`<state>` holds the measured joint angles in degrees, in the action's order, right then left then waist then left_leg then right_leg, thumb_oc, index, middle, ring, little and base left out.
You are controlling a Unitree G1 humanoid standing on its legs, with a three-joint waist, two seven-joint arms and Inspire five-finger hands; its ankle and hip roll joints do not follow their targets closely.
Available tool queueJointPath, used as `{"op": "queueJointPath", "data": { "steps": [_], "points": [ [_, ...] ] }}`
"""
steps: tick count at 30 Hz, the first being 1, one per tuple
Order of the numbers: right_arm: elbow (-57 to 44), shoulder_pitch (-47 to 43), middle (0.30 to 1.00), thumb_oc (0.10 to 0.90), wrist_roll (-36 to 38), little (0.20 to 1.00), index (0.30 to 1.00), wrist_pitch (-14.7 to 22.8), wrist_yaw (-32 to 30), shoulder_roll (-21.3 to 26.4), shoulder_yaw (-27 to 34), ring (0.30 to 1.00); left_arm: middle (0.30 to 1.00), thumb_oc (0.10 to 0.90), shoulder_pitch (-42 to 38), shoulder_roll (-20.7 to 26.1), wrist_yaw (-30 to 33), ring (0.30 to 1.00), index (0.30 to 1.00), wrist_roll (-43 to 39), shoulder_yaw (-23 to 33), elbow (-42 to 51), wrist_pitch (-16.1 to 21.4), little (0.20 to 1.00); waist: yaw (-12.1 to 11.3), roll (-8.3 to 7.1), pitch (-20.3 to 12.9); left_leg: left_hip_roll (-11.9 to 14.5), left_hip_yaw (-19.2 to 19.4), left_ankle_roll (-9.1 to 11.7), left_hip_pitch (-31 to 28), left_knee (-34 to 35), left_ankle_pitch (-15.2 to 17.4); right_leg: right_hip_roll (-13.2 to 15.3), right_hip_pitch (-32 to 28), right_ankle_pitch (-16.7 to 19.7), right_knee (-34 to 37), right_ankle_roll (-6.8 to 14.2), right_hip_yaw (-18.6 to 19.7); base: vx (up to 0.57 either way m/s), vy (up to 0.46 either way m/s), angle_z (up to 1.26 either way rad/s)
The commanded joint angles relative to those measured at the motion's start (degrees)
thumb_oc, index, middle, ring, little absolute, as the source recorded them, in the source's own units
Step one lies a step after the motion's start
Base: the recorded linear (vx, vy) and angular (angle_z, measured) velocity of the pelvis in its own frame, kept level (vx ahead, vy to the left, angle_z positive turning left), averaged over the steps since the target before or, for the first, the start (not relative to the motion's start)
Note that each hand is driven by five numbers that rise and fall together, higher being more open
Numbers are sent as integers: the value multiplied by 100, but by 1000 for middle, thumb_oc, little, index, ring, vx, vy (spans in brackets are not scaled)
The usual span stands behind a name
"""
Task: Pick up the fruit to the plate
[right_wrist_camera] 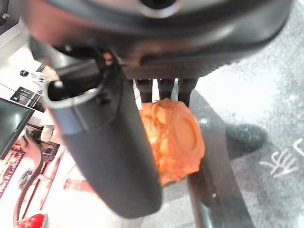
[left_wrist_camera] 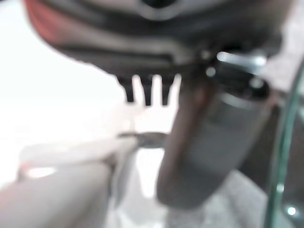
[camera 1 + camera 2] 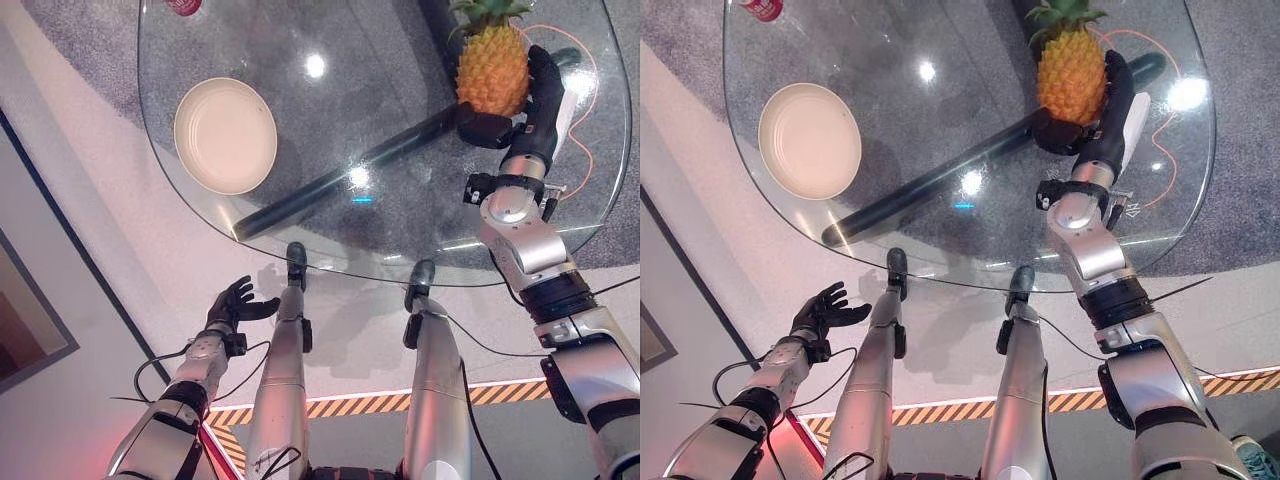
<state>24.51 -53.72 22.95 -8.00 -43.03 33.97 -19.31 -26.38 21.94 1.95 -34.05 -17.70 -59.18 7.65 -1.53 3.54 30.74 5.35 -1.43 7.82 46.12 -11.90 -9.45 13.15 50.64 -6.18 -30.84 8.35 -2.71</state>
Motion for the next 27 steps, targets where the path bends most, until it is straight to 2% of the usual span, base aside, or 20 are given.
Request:
{"op": "queueJointPath", "data": {
  "steps": [1,11,14,18,22,27],
  "points": [
    [-172,-472,300,100,-5,200,300,112,-60,371,-128,300,900,800,242,90,73,900,900,130,-221,-82,-25,900,-41,51,-94,-445,248,-400,5,-477,535,-351,-305,985,1242,-256,-578,0,0,0],
    [-45,-506,300,100,72,200,300,9,22,374,-186,300,900,800,254,96,148,900,900,1,-221,-7,19,900,-59,60,-94,-449,237,-403,12,-474,527,-352,-295,987,1232,-260,-590,0,0,0],
    [-58,-488,300,100,56,200,300,12,23,372,-168,300,900,800,272,64,248,900,900,-251,-158,30,63,900,-58,63,-94,-455,233,-402,2,-463,522,-362,-296,980,1225,-264,-583,0,0,0],
    [-112,-402,300,100,-30,200,300,94,25,381,-112,300,900,800,288,57,444,900,900,-1044,201,66,258,900,-56,66,-94,-448,221,-394,-1,-462,519,-370,-296,938,1197,-271,-574,0,0,0],
    [-218,-230,300,100,-187,200,300,240,-47,313,3,300,900,800,192,99,896,900,900,-2340,997,378,636,900,-66,45,-94,-460,176,-378,-24,-464,530,-383,-311,865,1158,-274,-558,-2,-10,0],
    [-454,17,300,100,-354,200,300,416,-160,133,208,300,900,800,-261,310,1780,900,900,-2798,1644,1060,1368,900,-64,-67,-94,-466,106,-361,16,-504,557,-408,-295,829,1131,-266,-562,-27,-84,4]
  ]
}}
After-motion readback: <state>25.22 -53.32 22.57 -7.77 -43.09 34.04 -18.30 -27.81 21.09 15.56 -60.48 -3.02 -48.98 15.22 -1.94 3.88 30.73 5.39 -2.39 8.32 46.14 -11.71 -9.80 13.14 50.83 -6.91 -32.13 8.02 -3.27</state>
